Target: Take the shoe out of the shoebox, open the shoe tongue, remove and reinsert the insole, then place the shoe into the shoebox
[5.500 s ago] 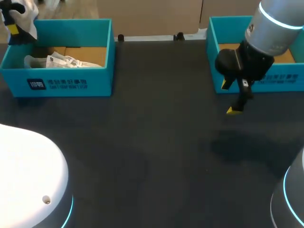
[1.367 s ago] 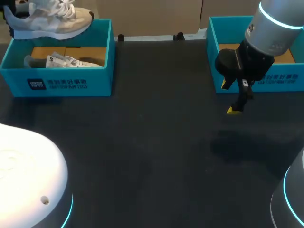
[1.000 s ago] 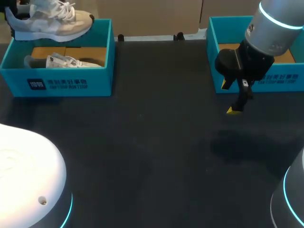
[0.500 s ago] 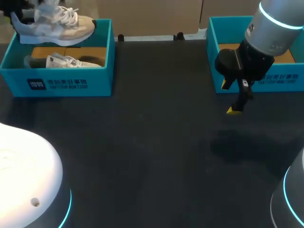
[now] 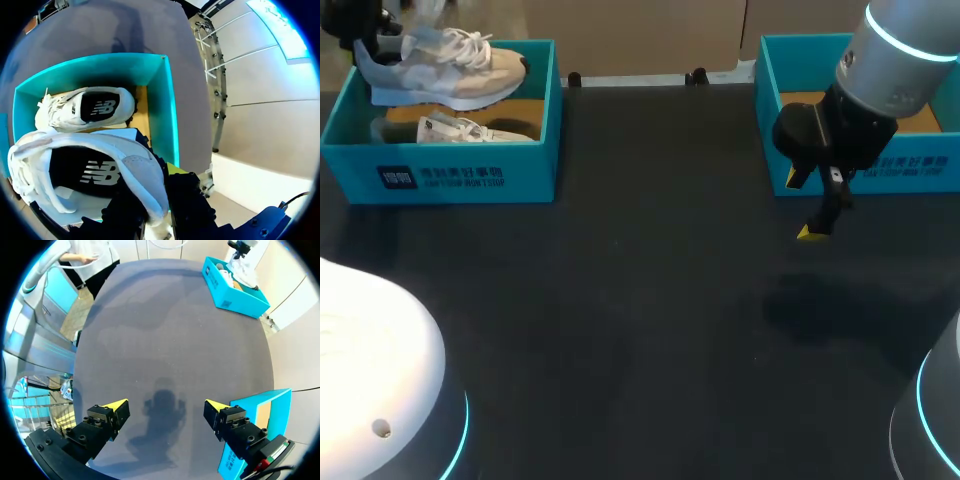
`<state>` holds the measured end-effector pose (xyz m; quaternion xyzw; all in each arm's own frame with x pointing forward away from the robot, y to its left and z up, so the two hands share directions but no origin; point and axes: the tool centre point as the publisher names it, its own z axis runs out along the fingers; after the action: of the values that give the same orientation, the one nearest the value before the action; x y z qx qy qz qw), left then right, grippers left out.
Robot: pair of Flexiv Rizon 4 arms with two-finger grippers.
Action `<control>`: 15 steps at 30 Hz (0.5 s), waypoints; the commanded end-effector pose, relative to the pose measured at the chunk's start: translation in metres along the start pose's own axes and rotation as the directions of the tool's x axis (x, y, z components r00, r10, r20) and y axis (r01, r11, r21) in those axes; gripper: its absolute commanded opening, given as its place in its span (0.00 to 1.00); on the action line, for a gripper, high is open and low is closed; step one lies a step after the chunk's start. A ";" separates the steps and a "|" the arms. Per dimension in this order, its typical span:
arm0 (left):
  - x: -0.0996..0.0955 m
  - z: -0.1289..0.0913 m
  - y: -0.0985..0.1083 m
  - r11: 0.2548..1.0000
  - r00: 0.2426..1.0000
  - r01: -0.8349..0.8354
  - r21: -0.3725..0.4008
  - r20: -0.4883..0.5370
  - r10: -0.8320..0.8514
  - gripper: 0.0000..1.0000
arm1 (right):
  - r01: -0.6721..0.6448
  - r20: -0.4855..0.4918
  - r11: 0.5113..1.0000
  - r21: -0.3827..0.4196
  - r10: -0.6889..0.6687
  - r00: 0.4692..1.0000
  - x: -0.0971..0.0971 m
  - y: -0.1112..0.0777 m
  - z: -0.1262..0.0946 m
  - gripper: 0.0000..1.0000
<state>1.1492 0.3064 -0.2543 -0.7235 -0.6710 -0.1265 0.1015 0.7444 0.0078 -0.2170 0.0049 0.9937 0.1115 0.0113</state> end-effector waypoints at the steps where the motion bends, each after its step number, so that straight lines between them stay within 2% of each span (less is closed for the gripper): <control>1: -0.003 0.009 0.004 1.000 1.000 0.007 0.007 -0.008 -0.007 0.00 | 0.000 -0.001 1.000 0.001 0.000 1.000 -0.001 0.000 0.001 1.00; 15: -0.009 0.021 0.008 0.999 1.000 -0.002 0.041 -0.001 0.002 0.00 | 0.000 -0.001 1.000 0.001 0.000 1.000 -0.001 0.000 0.001 1.00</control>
<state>1.1524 0.3043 -0.2775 -0.7217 -0.6723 -0.1180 0.1146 0.7444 0.0078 -0.2170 0.0049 0.9937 0.1115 0.0113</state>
